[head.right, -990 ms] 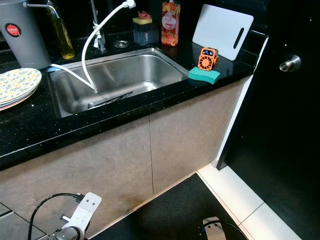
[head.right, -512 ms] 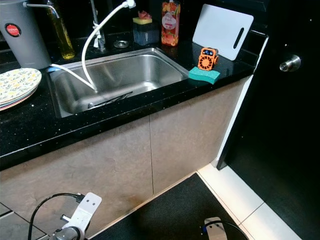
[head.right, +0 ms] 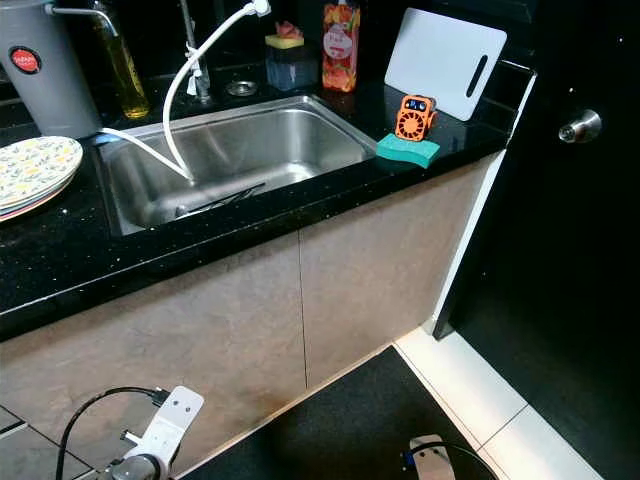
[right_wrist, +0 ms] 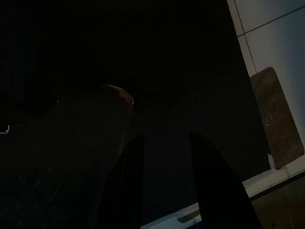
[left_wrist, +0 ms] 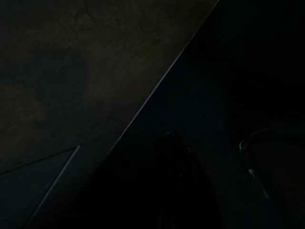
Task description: Kitchen organization
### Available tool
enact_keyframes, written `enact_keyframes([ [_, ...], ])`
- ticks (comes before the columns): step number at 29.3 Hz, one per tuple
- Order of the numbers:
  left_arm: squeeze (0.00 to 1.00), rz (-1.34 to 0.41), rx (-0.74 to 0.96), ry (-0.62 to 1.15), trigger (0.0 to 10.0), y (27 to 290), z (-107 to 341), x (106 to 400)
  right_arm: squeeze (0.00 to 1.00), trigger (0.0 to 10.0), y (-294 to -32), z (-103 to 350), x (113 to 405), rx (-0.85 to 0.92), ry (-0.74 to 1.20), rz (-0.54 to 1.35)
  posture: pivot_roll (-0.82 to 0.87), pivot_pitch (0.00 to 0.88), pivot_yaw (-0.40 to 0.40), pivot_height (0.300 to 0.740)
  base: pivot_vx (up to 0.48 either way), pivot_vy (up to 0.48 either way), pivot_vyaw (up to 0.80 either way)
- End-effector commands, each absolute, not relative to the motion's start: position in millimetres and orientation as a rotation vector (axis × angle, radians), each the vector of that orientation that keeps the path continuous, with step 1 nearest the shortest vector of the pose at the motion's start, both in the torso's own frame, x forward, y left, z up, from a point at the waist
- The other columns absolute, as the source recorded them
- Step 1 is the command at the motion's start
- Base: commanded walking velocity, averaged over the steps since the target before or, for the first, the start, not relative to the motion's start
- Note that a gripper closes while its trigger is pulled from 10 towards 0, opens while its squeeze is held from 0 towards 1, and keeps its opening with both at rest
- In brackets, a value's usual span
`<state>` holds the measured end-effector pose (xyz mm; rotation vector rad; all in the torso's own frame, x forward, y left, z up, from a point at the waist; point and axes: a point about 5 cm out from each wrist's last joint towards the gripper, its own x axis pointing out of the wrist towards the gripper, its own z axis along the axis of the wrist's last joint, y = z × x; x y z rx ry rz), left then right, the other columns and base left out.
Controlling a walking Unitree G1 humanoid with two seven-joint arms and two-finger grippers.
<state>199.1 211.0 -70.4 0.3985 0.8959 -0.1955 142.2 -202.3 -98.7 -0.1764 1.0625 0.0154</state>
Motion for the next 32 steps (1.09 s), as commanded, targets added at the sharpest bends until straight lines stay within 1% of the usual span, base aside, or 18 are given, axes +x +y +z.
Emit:
enact_keyframes([
  [1,0.0,-0.214,0.412,0.904,10.0,210.7,-72.0,196.1,0.0,10.0,-203.7,-98.9,141.0,-0.173,1.064,0.009,0.04,0.0,0.006,0.74,0.0,0.0,0.0],
  [18,0.0,-0.21,0.418,0.904,10.0,210.7,-71.4,197.8,0.0,10.0,-203.4,-97.3,145.6,-0.184,1.056,0.02,0.04,0.0,0.001,0.74,0.0,0.0,0.0],
  [32,0.0,-0.216,0.415,0.902,10.0,208.7,-71.4,198.4,0.0,10.0,-204.2,-98.1,143.2,-0.177,1.062,0.011,0.04,0.0,0.004,0.74,0.0,0.0,0.0],
])
